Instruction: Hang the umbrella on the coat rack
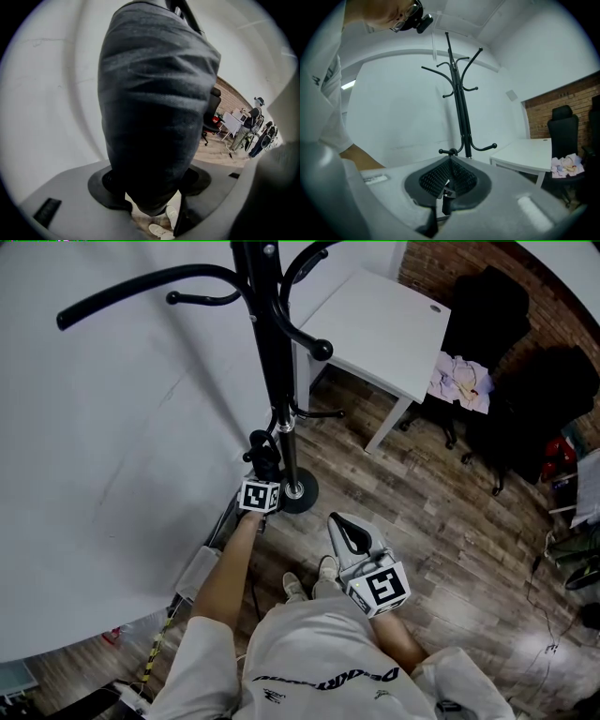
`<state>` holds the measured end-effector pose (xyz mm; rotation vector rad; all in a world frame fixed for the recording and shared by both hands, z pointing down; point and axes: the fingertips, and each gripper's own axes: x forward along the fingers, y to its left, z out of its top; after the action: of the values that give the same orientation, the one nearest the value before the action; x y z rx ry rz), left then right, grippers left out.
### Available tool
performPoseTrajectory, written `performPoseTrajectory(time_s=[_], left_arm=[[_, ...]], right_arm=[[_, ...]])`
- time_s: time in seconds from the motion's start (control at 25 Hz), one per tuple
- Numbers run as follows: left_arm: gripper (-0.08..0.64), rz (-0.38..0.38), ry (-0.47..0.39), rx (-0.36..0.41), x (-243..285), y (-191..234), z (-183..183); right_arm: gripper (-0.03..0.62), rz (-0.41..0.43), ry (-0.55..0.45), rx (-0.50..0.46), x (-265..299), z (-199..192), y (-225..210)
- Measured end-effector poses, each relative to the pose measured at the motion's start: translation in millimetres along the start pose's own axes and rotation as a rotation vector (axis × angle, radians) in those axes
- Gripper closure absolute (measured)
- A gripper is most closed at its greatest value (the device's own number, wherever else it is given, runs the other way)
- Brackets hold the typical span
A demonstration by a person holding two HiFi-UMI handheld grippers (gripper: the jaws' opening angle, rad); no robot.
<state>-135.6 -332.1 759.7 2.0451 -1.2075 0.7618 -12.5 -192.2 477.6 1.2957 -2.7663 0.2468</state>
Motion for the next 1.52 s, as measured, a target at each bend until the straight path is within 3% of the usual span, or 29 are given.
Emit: performPoseTrajectory(time_s=[0.72,1.0,1.52], left_arm=[[0.278,0.046,-0.015,-0.017,32.4,6.5,26.7],[0.219,0.033,-0.073,-0.057,16.1,6.4,36.7],[0.218,0.140,-0.203,0.044,-43.4,-13.8,58.4]], right_arm=[[0.595,-0.043,0.023,-0.015,-2.5,-7.9,-18.3],[0.595,-0.038,0.017,-0.008,-5.9,-6.6,-15.2],[0.595,-0.021,-0.010,-0.014,-13.3,0.5,0.2]])
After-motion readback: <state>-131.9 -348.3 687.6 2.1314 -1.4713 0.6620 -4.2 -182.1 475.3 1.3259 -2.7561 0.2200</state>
